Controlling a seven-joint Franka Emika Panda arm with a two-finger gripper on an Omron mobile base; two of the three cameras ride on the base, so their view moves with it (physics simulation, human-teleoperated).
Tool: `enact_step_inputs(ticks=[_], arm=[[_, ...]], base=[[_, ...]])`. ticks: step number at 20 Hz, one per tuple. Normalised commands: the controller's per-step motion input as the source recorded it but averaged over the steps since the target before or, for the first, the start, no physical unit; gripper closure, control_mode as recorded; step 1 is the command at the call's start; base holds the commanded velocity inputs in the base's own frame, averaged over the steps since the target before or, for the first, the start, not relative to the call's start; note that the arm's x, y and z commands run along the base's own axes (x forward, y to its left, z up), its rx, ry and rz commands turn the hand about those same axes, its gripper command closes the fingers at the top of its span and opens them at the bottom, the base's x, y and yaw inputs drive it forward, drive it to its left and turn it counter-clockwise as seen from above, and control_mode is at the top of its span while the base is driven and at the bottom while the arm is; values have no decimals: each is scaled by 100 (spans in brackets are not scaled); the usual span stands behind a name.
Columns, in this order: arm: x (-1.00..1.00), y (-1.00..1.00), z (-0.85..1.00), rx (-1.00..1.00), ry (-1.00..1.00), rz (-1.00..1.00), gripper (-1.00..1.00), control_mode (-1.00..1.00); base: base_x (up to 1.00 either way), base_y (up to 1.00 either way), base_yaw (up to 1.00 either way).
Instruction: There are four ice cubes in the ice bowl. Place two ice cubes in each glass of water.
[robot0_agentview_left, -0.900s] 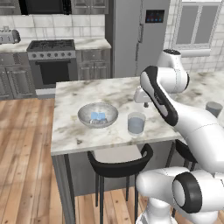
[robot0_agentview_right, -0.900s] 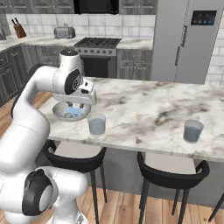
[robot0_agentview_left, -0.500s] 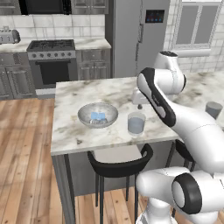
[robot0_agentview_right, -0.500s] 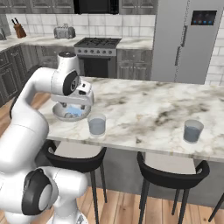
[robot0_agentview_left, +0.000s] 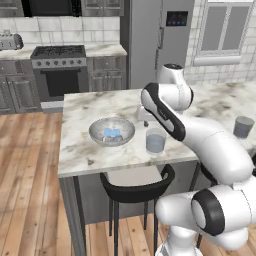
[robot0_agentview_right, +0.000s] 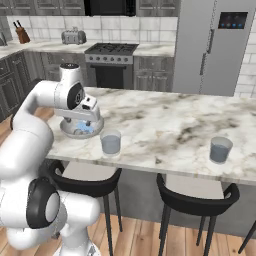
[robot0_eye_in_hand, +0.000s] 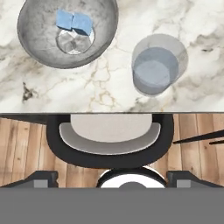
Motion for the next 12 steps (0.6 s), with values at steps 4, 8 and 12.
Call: enact_step_inputs(ticks=[4, 8, 12], arm=[[64, 38, 0, -2, 0, -2, -100, -100], [49, 33, -2, 0, 0, 0, -100, -100], [23, 16, -19, 0, 2, 0, -100, -100]], base=[[0, 0, 0], [0, 0, 0], [0, 0, 0]])
